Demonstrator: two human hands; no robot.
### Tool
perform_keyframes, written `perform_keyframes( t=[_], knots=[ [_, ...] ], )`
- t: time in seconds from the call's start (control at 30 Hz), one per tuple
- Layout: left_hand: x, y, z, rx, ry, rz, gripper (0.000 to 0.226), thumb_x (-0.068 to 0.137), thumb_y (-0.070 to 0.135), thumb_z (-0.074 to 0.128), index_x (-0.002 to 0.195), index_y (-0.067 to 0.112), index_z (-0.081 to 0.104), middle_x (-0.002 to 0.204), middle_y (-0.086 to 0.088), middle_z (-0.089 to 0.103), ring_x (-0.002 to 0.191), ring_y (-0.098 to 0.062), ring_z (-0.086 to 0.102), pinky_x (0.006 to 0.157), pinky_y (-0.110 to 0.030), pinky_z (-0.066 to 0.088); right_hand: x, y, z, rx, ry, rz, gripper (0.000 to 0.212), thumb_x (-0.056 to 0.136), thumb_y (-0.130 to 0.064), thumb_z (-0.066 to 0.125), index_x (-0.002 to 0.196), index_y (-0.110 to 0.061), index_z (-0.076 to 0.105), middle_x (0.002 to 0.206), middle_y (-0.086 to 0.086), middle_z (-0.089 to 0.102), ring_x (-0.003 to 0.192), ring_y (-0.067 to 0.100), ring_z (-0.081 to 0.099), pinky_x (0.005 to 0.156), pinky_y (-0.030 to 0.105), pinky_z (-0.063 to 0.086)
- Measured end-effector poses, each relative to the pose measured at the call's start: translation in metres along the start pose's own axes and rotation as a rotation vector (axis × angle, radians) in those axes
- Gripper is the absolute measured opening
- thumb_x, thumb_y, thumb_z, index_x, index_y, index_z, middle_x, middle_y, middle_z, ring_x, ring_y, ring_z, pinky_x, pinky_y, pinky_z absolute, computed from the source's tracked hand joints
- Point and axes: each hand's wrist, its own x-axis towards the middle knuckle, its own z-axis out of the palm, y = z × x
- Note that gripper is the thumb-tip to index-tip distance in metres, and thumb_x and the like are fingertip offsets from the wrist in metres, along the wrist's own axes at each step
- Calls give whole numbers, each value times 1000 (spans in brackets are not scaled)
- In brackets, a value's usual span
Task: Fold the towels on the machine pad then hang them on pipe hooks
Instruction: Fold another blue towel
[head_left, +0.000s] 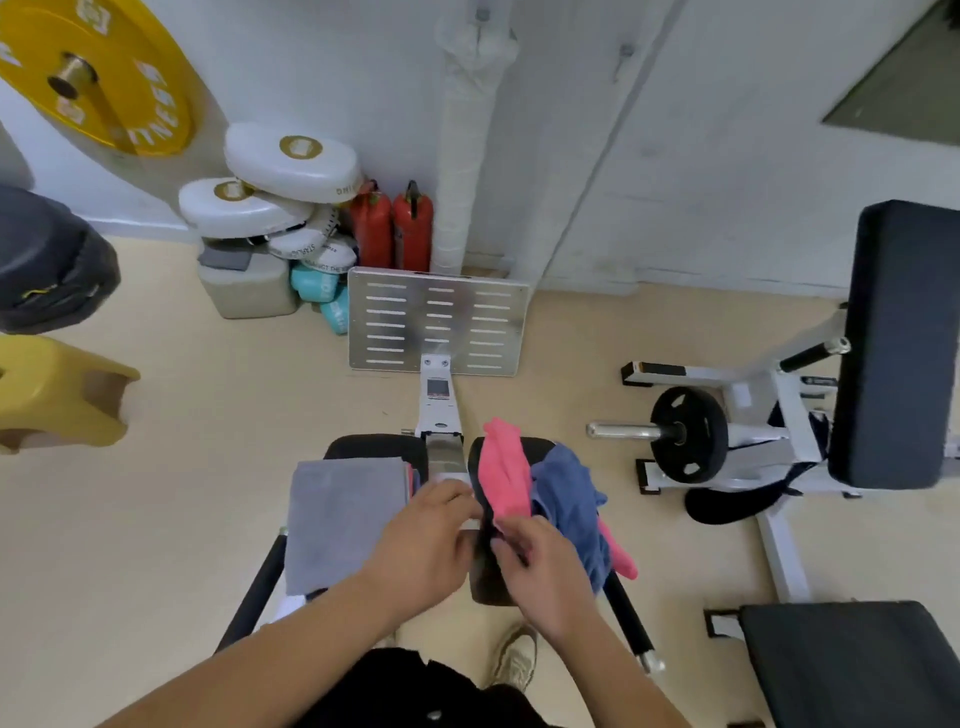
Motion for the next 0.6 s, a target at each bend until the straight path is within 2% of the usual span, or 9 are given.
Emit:
perform_keyframes(
  t=[0.07,0.13,0.2,0.3,0.37,0.43,0.53,0.6],
  knots=[
    [11,24,21,-102,-138,-41,23,83,15,59,100,21,71,103,0,68,98,-17,62,85,-31,53,-12,25,-18,110,49,103,25,94,-21,68,96,-46,68,91,-14,70,88,4,67,89,27,53],
    [25,46,42,-139,-204,-111,8,85,17,55,82,22,61,85,1,63,86,-24,62,76,-32,47,-25,45,-39,172,88,159,15,93,-15,68,95,-29,74,89,-6,74,85,9,68,82,19,51],
    [41,65,62,-171,-206,-289,21,91,24,58,70,23,53,73,1,61,74,-23,61,67,-31,43,-35,67,-58,232,120,207,8,92,-11,68,96,-12,75,85,4,73,83,17,67,73,17,45],
    [57,80,80,-253,-151,-607,43,94,46,62,60,21,51,60,1,58,61,-17,54,62,-31,46,-48,98,-82,301,89,248,12,93,-14,68,96,-21,78,85,-1,76,76,9,66,73,23,47],
    [60,81,88,-235,-129,-662,45,94,46,61,59,19,53,60,0,58,63,-19,55,66,-32,49,-54,112,-98,335,68,265,17,94,-11,67,90,-23,79,79,-2,75,69,8,62,68,24,47],
    [62,85,92,-199,-92,-702,38,96,34,59,61,21,56,64,2,59,69,-21,58,66,-29,44,-57,124,-113,357,53,282,21,94,-12,66,87,-27,79,76,-7,75,68,8,62,67,25,49],
    [62,96,99,-256,17,-741,28,93,20,59,65,14,60,66,-3,62,71,-23,58,58,-24,40,-57,136,-129,365,26,281,20,93,-13,66,86,-27,78,81,-1,77,74,21,68,72,37,55],
    [58,113,100,-317,90,-739,23,92,18,60,73,6,65,73,-11,68,72,-29,61,60,-26,47,-55,138,-141,342,1,243,14,92,-17,68,90,-28,77,84,0,78,82,27,72,79,43,59]
  ],
)
